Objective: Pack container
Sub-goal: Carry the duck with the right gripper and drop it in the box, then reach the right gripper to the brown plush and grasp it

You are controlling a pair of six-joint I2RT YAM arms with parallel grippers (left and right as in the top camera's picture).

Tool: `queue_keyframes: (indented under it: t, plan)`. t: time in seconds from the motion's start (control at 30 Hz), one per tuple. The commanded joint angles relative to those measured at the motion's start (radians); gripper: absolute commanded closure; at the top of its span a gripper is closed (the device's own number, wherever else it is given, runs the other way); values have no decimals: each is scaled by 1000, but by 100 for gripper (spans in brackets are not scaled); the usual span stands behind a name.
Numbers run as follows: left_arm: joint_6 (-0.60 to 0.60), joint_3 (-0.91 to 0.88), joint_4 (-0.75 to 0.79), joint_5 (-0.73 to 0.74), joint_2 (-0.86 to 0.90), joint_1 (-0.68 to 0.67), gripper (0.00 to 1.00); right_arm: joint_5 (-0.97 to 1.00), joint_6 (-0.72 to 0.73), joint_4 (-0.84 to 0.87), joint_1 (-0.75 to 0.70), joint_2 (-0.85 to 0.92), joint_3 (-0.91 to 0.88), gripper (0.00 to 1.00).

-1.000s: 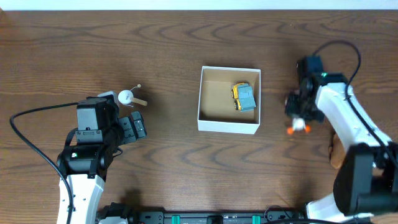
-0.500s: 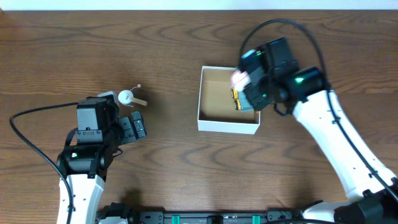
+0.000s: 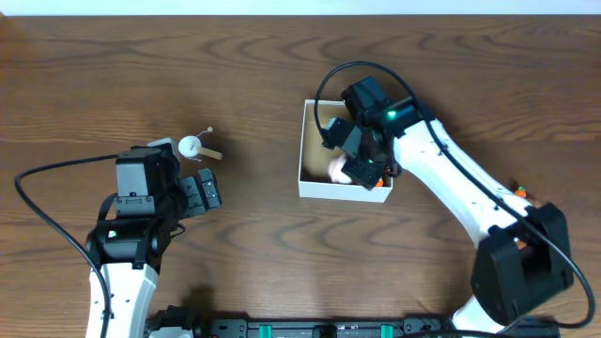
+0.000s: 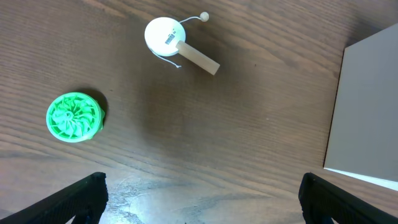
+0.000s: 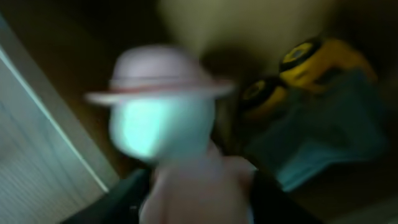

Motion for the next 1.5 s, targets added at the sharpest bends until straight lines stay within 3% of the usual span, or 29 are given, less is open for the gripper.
queue_keyframes:
  t: [0.0, 0.33, 0.43, 0.6, 0.67, 0.7, 0.83, 0.93, 1.03, 1.2, 1.47]
  plan:
    - [-13, 20, 0, 7, 3, 4, 2, 0, -3, -4, 4, 11, -1, 30]
    - [-13, 20, 0, 7, 3, 4, 2, 65, 0, 26, 4, -3, 3, 28]
    - [-13, 20, 0, 7, 3, 4, 2, 125, 66, 50, 3, -41, 22, 27]
    - [-13, 20, 0, 7, 3, 4, 2, 290, 335, 118, -45, -162, 71, 23]
    - [-13, 20, 0, 7, 3, 4, 2, 337, 474, 131, -93, -219, 74, 14]
    - [-13, 20, 0, 7, 3, 4, 2, 346, 571, 126, -136, -255, 74, 2]
    - [-13, 20, 0, 7, 3, 4, 2, 341, 844, 18, -328, -355, 74, 1]
    - [-13, 20, 0, 7, 3, 4, 2, 331, 965, -136, -515, -399, 72, 1]
    - [-13, 20, 0, 7, 3, 4, 2, 318, 937, -237, -674, -401, 62, 1]
    - [-13, 20, 1, 7, 3, 4, 2, 248, 752, -218, -842, -401, -60, 1]
    - [-13, 20, 0, 7, 3, 4, 2, 217, 522, 78, -1017, -401, -411, 1]
